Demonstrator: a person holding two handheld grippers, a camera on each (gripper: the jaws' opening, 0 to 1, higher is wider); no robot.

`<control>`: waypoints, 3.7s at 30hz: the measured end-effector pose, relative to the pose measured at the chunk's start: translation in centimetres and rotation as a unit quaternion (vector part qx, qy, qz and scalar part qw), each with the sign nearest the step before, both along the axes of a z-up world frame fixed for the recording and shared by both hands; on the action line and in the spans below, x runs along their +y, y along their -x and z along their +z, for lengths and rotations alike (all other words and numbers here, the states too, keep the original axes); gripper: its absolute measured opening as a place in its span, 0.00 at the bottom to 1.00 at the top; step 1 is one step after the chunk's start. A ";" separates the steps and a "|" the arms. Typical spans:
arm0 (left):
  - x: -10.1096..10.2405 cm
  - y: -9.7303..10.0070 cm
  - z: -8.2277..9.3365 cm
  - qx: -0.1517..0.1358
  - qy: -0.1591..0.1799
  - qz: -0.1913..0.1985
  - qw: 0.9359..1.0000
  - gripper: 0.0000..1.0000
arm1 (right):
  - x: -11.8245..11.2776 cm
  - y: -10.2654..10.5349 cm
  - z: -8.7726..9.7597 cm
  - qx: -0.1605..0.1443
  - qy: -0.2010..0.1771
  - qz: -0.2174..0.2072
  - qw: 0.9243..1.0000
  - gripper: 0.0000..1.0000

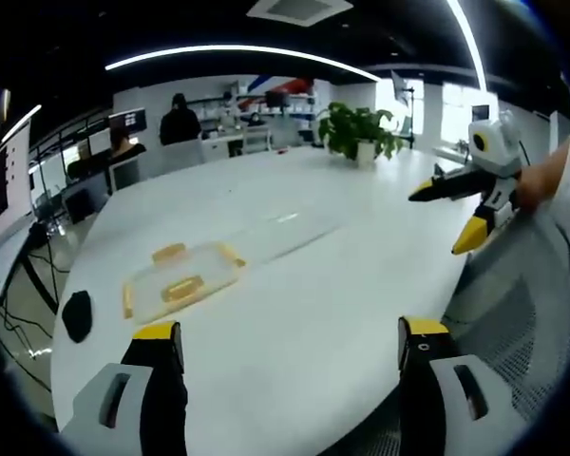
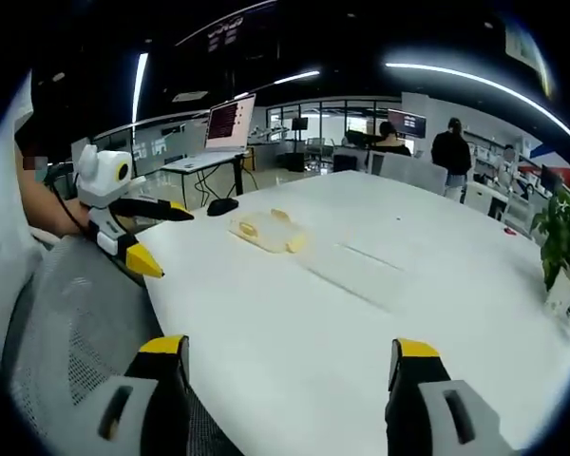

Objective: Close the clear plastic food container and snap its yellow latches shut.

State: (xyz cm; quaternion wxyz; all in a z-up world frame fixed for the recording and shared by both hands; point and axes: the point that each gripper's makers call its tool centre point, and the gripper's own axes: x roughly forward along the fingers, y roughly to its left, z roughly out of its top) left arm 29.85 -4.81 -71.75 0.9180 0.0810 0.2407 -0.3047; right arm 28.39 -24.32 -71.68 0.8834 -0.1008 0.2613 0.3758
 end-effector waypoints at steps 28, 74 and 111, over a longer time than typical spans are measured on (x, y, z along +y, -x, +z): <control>0.4 -0.2 0.2 0.003 0.004 0.013 1.000 0.91 | 0.1 0.1 -0.2 0.011 -0.004 0.001 1.000 0.84; 1.1 -0.6 0.3 0.022 0.039 0.002 0.999 0.85 | 1.3 -1.4 0.4 0.005 -0.017 0.001 1.000 0.80; 2.4 -2.4 -1.0 0.028 0.037 -0.013 0.999 0.79 | 4.1 -4.9 -0.3 0.024 -0.029 0.043 0.998 0.72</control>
